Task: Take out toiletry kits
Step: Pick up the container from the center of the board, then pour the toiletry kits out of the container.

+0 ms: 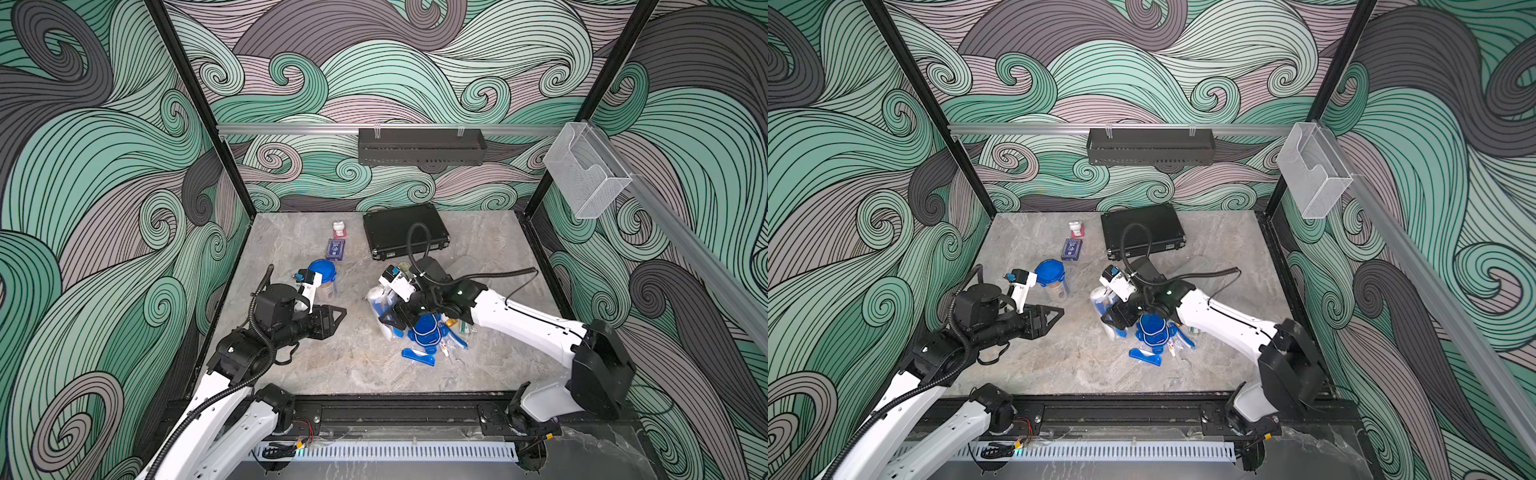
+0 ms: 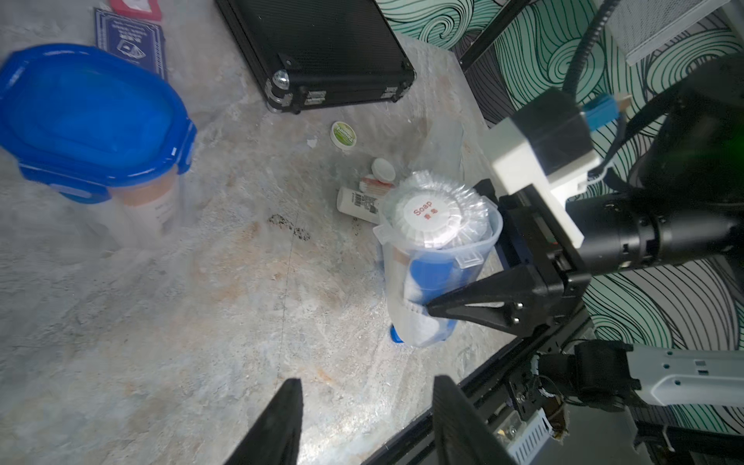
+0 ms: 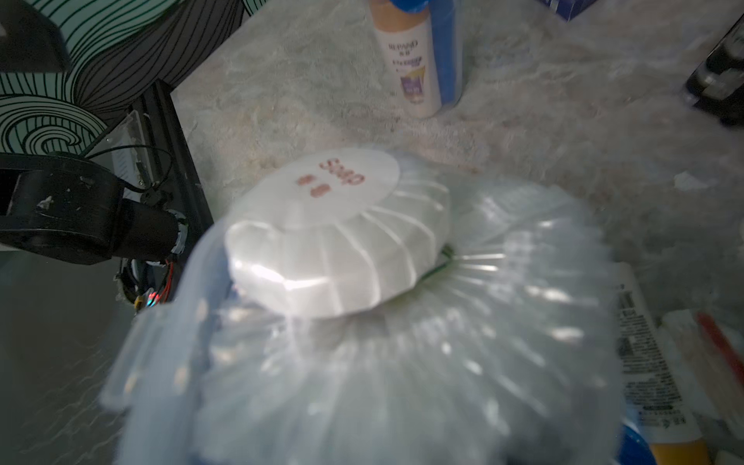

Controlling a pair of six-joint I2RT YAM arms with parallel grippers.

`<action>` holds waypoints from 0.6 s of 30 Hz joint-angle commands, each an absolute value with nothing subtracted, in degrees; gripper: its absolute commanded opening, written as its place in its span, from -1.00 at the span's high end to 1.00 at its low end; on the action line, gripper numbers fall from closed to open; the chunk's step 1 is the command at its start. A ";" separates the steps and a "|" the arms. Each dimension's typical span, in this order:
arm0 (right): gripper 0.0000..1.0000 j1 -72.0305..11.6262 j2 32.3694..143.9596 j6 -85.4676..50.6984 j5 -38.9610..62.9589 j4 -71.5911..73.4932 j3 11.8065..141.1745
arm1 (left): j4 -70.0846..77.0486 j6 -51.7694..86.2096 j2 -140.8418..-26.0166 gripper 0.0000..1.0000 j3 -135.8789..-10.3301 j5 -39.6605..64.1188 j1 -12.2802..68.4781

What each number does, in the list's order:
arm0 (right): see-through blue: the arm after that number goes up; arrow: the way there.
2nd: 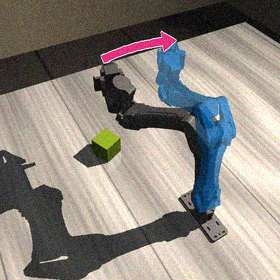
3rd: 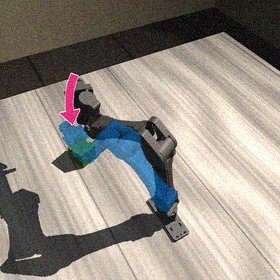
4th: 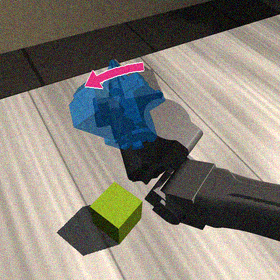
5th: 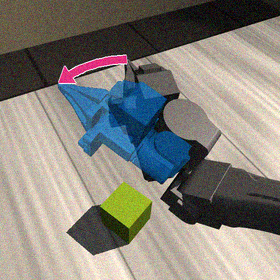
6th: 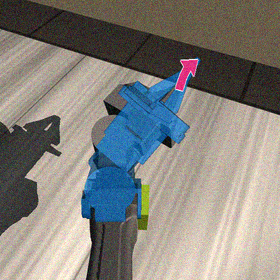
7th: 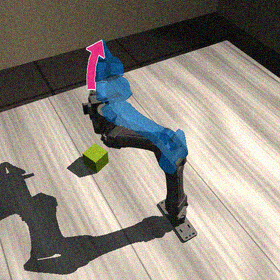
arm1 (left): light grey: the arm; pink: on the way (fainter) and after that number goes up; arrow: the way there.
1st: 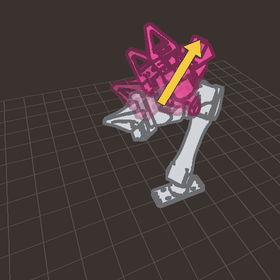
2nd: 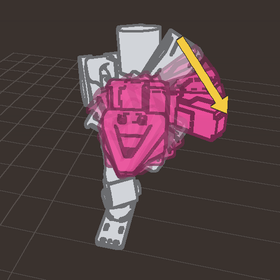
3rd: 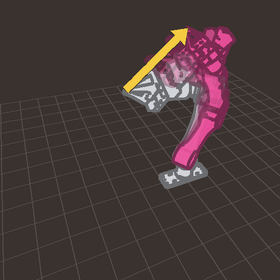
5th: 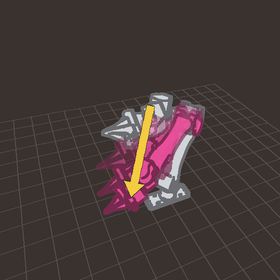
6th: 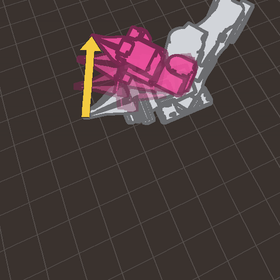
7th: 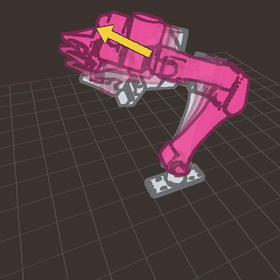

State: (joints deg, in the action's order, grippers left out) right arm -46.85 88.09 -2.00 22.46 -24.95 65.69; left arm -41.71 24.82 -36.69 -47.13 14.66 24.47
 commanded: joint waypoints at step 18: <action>0.02 -46.60 117.40 -12.29 35.55 -75.13 100.49 | -43.93 23.82 -33.84 -0.06 -48.72 9.91 24.06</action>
